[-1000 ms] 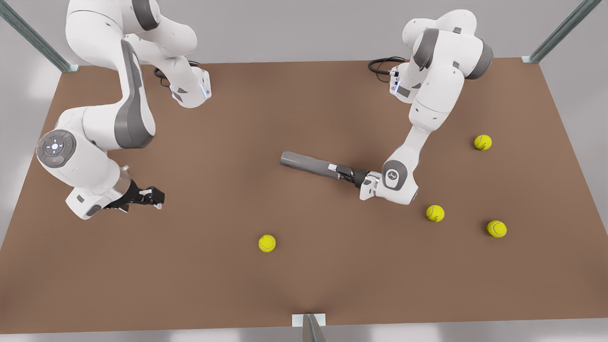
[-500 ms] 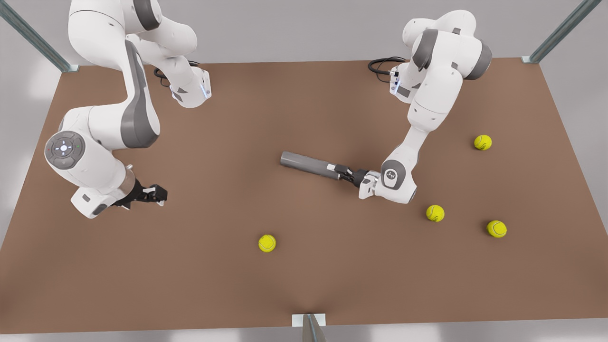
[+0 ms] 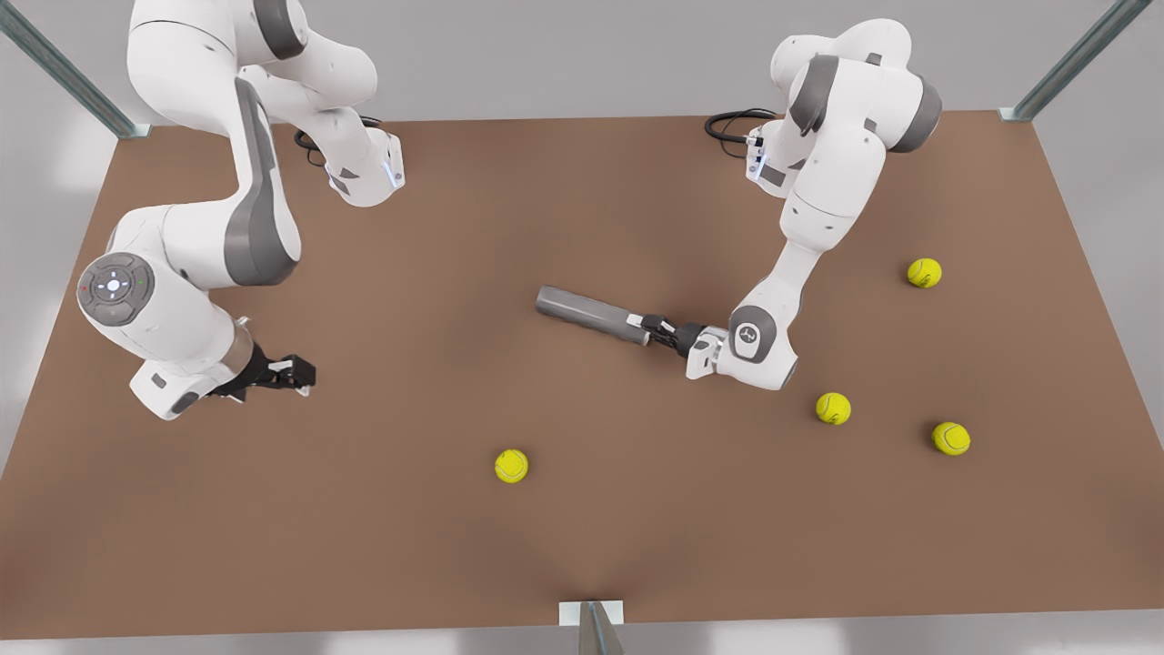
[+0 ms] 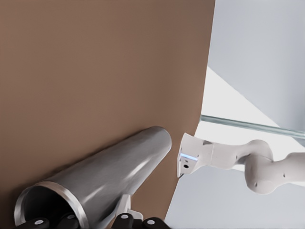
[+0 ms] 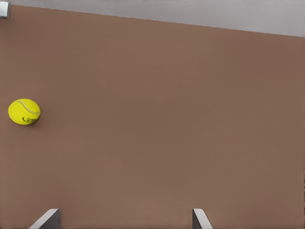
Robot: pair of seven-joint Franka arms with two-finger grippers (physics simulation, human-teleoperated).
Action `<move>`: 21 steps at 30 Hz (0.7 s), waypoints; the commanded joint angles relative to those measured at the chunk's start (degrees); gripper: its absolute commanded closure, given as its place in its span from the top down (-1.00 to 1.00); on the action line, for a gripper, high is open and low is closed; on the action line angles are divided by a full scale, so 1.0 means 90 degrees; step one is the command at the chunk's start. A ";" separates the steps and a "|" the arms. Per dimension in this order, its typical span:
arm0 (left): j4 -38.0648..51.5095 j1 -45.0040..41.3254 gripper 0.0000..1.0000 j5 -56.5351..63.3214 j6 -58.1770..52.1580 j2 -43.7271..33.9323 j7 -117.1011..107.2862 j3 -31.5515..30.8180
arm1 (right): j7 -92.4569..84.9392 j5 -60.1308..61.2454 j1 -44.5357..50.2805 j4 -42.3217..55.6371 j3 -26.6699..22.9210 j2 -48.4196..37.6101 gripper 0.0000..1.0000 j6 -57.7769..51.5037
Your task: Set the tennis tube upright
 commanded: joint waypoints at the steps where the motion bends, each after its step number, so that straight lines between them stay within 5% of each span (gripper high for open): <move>1: 0.0000 0.0000 -0.34 0.0010 0.0000 0.0000 0.0000 0.0000 | -0.0001 0.0005 -0.0001 0.0000 0.0000 0.0000 1.00 -0.0010; 21: -0.0059 0.0010 -0.48 0.0274 -0.0303 -0.0215 -0.0049 0.0019 | 0.0068 -0.0034 -0.0030 0.0117 -0.0010 -0.0010 1.00 -0.0029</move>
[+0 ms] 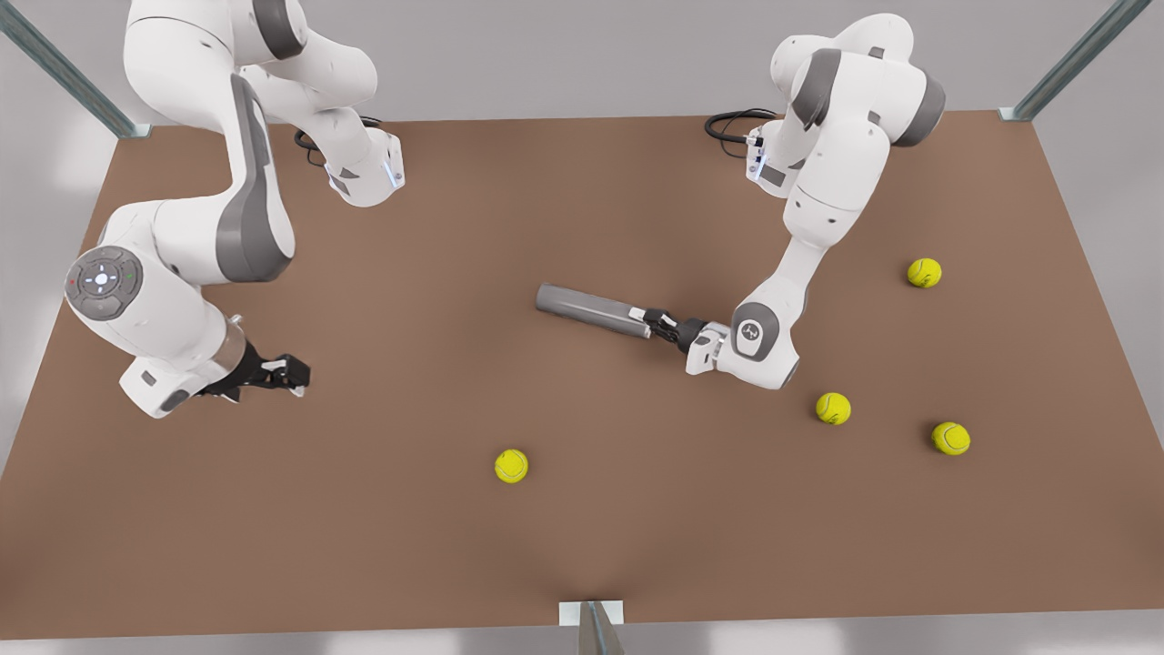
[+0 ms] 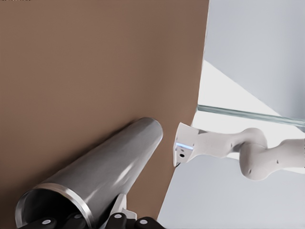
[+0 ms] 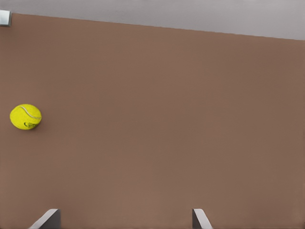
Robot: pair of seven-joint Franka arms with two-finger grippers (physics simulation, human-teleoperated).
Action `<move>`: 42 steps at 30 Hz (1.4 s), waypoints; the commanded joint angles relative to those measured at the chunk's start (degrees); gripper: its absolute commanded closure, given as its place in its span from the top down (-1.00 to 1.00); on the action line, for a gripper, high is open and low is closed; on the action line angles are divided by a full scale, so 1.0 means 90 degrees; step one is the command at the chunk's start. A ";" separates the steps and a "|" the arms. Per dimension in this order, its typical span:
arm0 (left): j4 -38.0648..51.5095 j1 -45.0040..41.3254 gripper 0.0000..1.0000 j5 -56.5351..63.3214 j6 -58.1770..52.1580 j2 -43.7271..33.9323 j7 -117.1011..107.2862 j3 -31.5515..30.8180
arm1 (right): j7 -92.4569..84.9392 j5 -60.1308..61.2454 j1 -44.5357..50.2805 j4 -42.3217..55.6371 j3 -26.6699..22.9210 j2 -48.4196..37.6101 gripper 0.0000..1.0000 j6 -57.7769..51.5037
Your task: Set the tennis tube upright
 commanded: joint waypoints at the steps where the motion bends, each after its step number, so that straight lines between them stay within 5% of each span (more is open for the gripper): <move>1: 0.0000 0.0000 -0.48 0.0074 -0.0019 -0.0011 -0.0012 0.0000 | 0.0000 -0.0019 -0.0020 0.0000 -0.0001 0.0000 1.00 0.0004; 42: 0.0019 -0.0098 -0.57 0.1216 -0.0908 -0.1369 -0.1125 0.0840 | 0.0009 0.0089 0.0010 0.0059 0.0028 0.0059 1.00 0.0190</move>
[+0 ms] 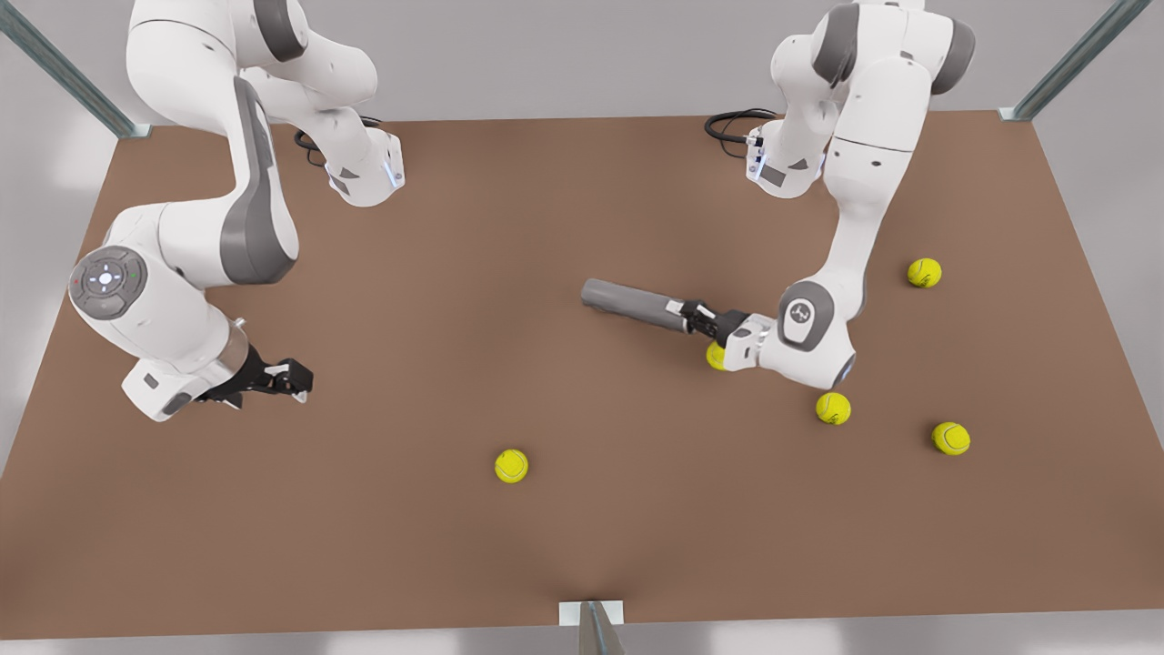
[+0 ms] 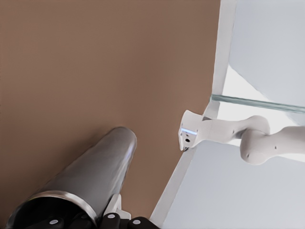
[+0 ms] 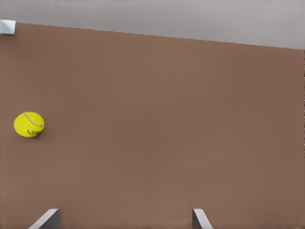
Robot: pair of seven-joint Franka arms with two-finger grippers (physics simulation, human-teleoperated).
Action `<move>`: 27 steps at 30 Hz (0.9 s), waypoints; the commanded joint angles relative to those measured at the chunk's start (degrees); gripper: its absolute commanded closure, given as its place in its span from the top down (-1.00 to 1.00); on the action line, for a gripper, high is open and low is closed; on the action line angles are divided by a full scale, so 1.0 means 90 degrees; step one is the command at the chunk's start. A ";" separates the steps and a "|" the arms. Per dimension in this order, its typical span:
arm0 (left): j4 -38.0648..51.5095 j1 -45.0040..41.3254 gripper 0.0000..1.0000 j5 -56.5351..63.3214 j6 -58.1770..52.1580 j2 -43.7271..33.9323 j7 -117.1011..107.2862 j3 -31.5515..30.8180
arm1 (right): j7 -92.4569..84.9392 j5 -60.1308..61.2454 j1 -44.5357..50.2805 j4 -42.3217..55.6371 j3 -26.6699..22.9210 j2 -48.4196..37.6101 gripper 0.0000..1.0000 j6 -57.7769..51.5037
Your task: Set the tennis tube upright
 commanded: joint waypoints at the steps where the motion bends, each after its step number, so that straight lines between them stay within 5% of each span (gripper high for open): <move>1: 0.0010 -0.0002 -0.57 0.0122 -0.0007 -0.0027 -0.0043 0.0055 | 0.0000 0.0000 0.0000 0.0000 0.0000 -0.0010 1.00 -0.0001; 11: 0.0313 -0.0089 -0.57 0.0776 0.0013 -0.0749 -0.0551 0.0787 | 0.0000 0.0000 0.0000 0.0000 -0.0010 0.0000 1.00 -0.0001; 17: 0.1299 -0.0089 -0.57 0.1460 -0.0094 -0.0915 -0.0932 0.1255 | 0.0000 -0.0010 -0.0010 0.0000 -0.0010 -0.0010 1.00 -0.0001; 27: 0.2286 -0.0177 -0.57 0.3726 0.0257 -0.0828 -0.1352 0.1432 | 0.0000 -0.0019 -0.0020 0.0000 -0.0010 -0.0010 1.00 0.0018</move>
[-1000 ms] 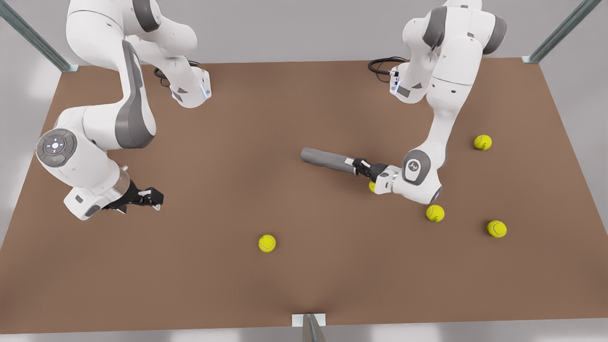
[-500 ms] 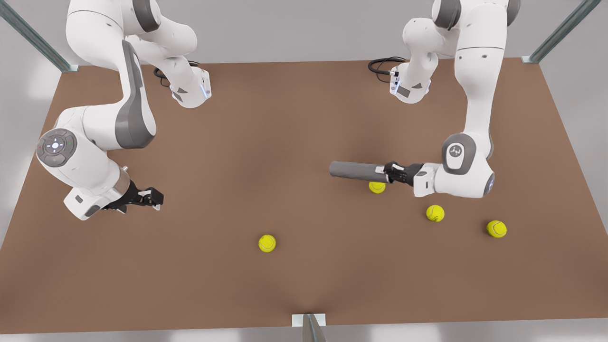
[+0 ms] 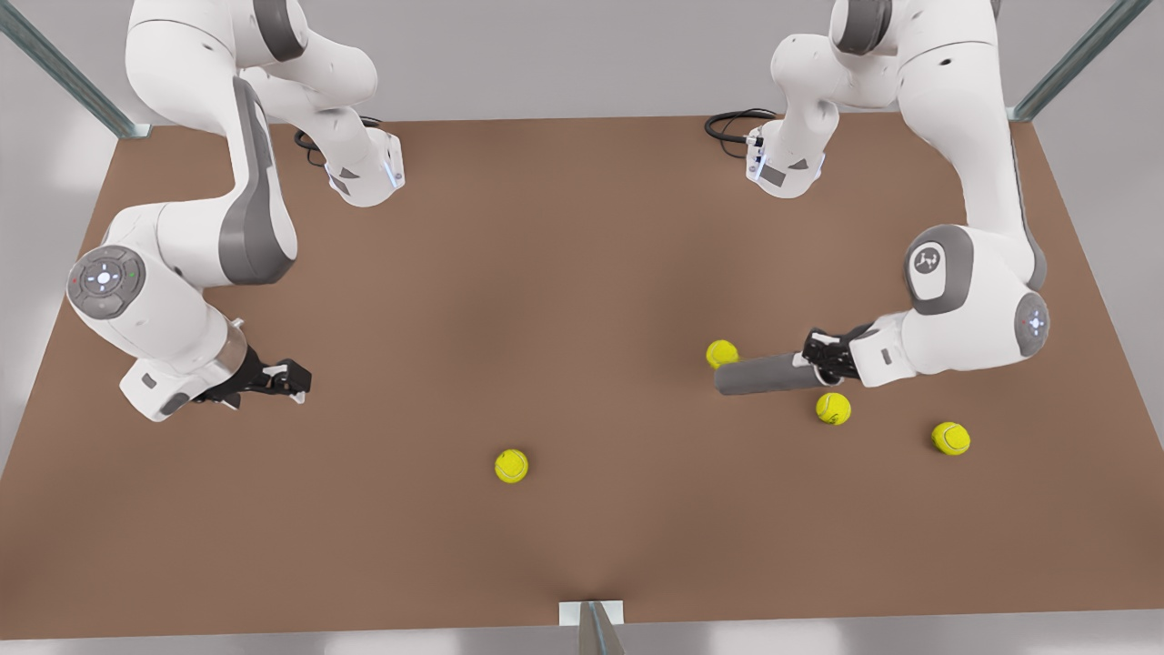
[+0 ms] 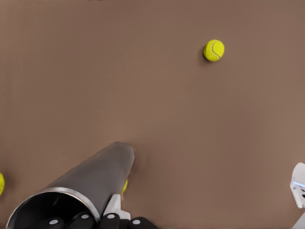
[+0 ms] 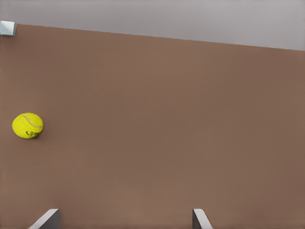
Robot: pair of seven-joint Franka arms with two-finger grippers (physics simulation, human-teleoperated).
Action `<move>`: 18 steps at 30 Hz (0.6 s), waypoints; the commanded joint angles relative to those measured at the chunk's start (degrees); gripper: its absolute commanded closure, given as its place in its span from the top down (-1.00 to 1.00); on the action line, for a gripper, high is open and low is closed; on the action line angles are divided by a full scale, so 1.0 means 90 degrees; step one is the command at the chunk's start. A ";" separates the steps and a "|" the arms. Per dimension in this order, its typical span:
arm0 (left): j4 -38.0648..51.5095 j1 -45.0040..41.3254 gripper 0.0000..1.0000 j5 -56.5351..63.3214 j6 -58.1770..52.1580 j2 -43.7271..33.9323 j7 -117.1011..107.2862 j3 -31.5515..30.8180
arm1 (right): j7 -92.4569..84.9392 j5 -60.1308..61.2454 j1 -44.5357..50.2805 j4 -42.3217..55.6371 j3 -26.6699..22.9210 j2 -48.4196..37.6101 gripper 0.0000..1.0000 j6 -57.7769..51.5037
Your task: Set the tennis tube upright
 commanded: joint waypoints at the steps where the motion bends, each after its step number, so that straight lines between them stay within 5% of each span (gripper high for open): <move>1: 0.0000 -0.0001 -0.57 0.0623 0.0006 0.0000 0.0001 0.0001 | 0.0000 0.0000 0.0001 0.0000 0.0000 -0.0004 1.00 0.0000; 18: -0.0039 -0.0274 -0.57 0.1931 0.1012 0.0381 -0.1855 -0.0087 | 0.0000 0.0000 0.0001 0.0010 0.0000 0.0006 1.00 0.0000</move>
